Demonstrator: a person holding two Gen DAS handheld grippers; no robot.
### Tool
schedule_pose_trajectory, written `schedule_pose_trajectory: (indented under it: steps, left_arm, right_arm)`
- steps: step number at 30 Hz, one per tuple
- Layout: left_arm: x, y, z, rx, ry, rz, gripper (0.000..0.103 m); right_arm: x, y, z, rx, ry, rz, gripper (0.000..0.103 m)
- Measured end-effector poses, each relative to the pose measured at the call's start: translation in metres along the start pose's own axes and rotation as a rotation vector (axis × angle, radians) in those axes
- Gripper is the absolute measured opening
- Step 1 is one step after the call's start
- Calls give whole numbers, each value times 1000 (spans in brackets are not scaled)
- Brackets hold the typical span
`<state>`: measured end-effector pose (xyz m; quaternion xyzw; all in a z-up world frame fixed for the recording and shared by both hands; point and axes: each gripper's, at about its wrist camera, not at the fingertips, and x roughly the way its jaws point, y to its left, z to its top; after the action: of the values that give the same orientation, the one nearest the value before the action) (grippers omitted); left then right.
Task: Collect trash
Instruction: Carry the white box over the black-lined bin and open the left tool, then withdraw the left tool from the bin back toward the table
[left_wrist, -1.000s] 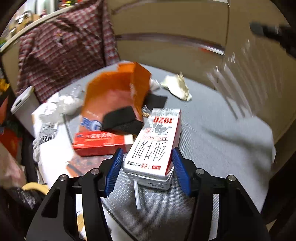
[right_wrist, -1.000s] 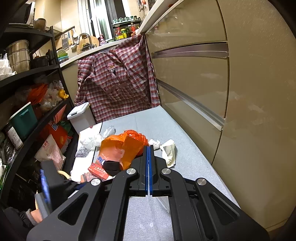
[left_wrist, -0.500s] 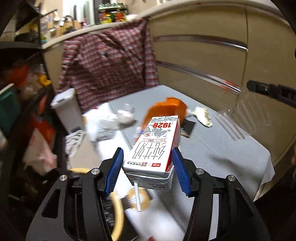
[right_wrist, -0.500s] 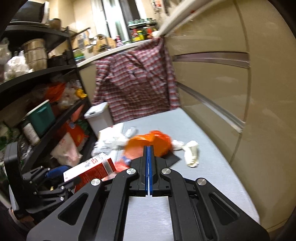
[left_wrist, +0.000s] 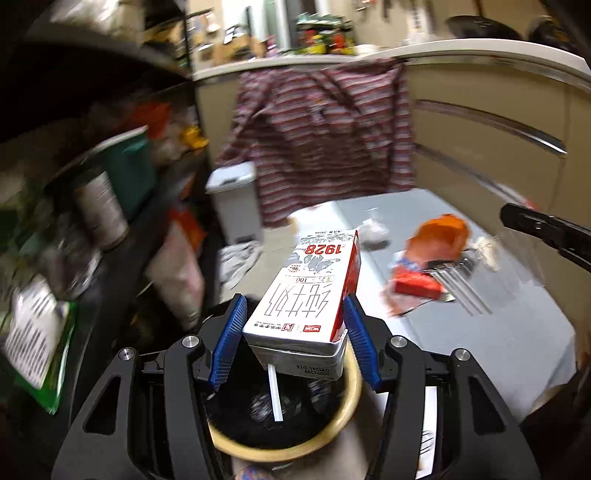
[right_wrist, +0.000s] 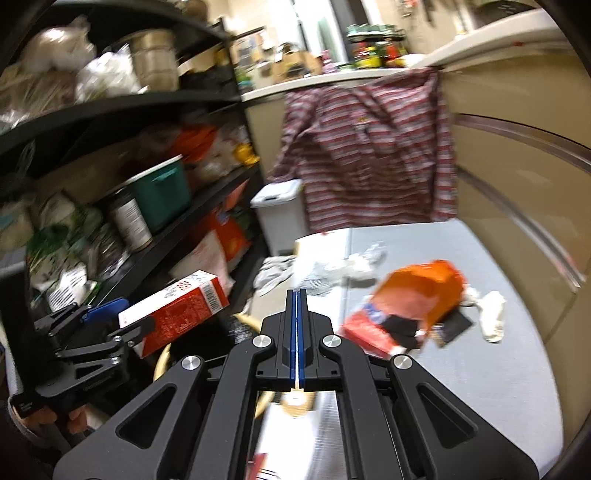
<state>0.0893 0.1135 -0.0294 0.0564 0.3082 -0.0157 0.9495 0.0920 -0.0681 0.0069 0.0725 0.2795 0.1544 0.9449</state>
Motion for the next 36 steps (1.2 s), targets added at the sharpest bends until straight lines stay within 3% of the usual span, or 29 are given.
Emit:
schedule_pose_trajectory:
  steps: [9,21,22,24,25,27,36]
  left_arm:
    - [26,62,-26,-132,86,109,54]
    - [51,84,-40,-150,138,175,55]
    - [54,84,-40,-145,142,180,55]
    - [57,81,-39,-136,144,195,70]
    - [56,80,-39,-134,135,217,87]
    - [53,78,-37,-125,102,238,91]
    - [50,72,-31,-110,118,247,94]
  right_arm:
    - [61,70,-9,-29,86,102,1]
    - [124,110,-33,-27,198,166,1]
    - [127,110,-34,-24,203,171,5]
    - [130,109,-35,-11,213,175,8]
    - [131,108,-36,-5,218,177,23]
    - [130,102,-36,22,214,161,48]
    - [113,92,-34,16,178,107,59]
